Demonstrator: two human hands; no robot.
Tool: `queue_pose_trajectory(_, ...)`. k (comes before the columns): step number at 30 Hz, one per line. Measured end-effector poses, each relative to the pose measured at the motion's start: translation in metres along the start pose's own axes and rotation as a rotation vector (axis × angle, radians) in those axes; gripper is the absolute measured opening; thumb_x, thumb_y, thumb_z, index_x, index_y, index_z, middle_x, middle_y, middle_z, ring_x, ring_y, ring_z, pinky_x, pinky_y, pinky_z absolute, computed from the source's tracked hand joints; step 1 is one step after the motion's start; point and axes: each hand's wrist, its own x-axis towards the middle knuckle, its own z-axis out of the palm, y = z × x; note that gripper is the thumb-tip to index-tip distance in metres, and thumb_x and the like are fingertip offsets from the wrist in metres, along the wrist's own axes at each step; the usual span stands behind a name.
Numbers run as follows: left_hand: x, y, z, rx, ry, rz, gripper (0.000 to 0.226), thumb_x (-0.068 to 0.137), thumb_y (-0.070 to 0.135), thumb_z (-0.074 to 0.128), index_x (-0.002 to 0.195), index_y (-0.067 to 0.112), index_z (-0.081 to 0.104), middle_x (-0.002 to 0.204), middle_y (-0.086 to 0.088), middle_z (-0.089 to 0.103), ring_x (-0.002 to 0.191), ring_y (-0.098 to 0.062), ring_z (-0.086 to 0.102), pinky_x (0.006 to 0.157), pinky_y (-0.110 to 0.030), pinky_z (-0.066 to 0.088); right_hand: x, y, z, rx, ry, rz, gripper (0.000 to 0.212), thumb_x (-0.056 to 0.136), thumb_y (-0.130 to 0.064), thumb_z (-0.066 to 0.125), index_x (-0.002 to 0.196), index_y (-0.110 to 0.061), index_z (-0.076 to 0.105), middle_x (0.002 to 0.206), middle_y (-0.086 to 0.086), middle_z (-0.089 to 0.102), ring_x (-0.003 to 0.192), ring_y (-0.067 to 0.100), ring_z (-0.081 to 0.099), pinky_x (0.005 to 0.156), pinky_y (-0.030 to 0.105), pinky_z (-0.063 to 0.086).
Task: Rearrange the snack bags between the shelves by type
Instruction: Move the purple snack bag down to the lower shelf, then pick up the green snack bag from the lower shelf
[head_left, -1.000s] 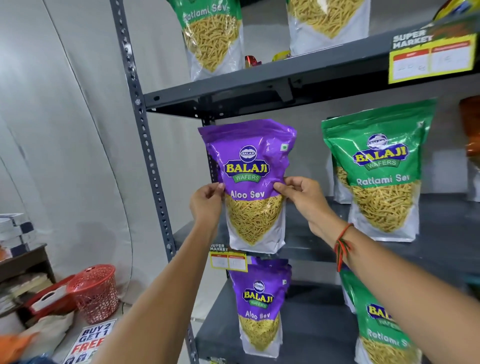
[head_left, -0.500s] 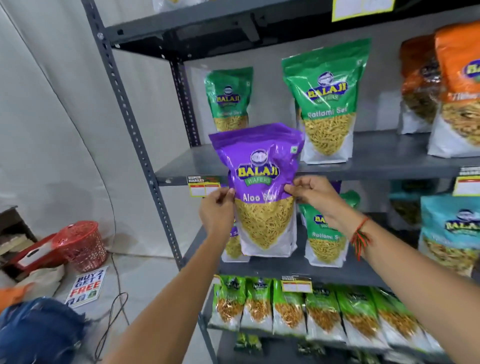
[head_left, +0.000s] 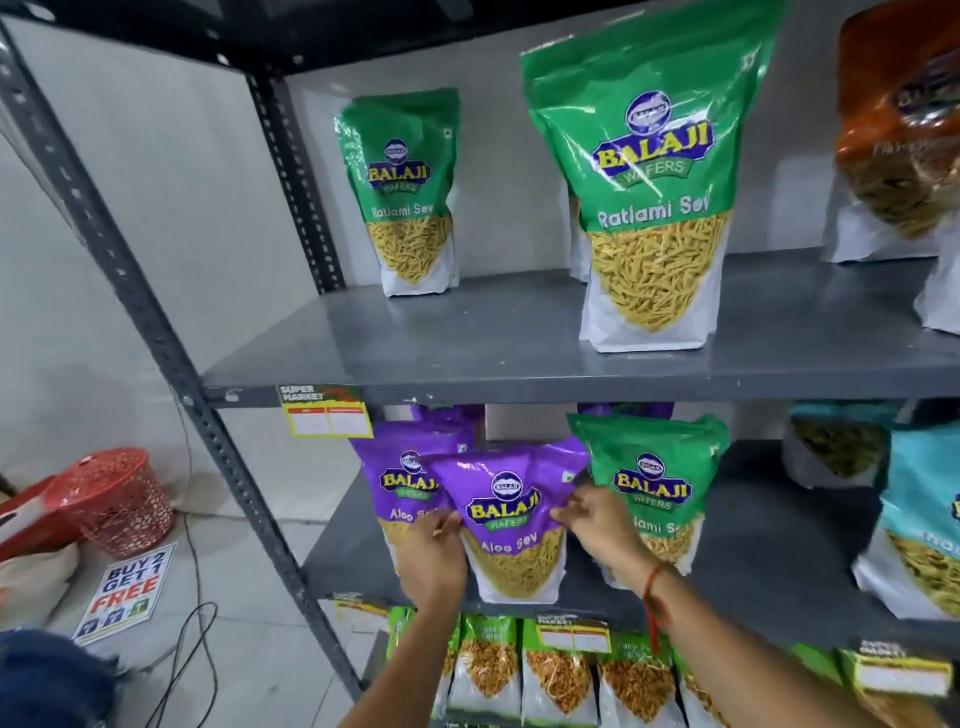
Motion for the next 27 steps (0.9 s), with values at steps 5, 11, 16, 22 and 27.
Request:
queue_pose_trajectory(5,0.009,-0.005,0.016,0.003,0.023,-0.048,0.023,0.09,0.028,0.062,0.106,0.017,0.074,0.108,-0.017,0.072,0.1,-0.038,0.064,0.073,-0.028,0.035,0.019,0.016,0.014,-0.064,0.035,-0.008,0.032,0.084,-0.016,0.067,0.06,-0.033,0.055,0.061,-0.017,0.057,0.059,-0.004,0.053,0.048,0.008,0.037)
queue_pose_trajectory(11,0.009,-0.011,0.015,0.051,-0.027,-0.02,0.02,0.091,0.025,0.059,0.102,0.018,0.075,0.101,-0.013,0.075,0.085,-0.031,0.063,0.068,-0.027,0.036,0.02,0.026,0.023,-0.01,0.038,-0.01,0.011,0.085,-0.013,0.065,0.08,-0.024,0.064,0.071,-0.012,0.062,0.065,-0.003,0.056,0.051,0.006,0.041)
queue_pose_trajectory(16,-0.006,-0.006,0.003,-0.076,-0.009,-0.069,0.028,0.089,0.033,0.062,0.111,0.016,0.07,0.107,-0.01,0.073,0.1,-0.033,0.065,0.085,-0.036,0.047,0.002,0.027,0.017,0.065,-0.009,0.051,0.028,0.084,-0.012,0.065,0.112,-0.015,0.063,0.098,-0.004,0.068,0.091,0.012,0.066,0.073,0.019,0.048)
queue_pose_trajectory(22,-0.065,0.021,0.001,-0.129,-0.096,0.232,0.014,0.088,0.035,0.062,0.094,0.024,0.058,0.077,0.003,0.063,0.071,-0.021,0.061,0.066,-0.03,0.043,-0.036,0.031,-0.008,0.136,0.096,0.093,0.037,0.082,-0.015,0.068,0.118,-0.01,0.061,0.112,0.003,0.065,0.097,0.019,0.063,0.092,0.04,0.053)
queue_pose_trajectory(27,-0.09,0.043,0.037,-0.103,-0.308,0.216,0.022,0.087,0.03,0.063,0.106,0.019,0.066,0.088,-0.003,0.07,0.082,-0.022,0.065,0.077,-0.029,0.047,-0.064,0.041,-0.043,0.09,0.334,0.078,0.015,0.081,-0.013,0.064,0.094,-0.014,0.071,0.091,0.003,0.074,0.085,0.013,0.067,0.08,0.028,0.051)
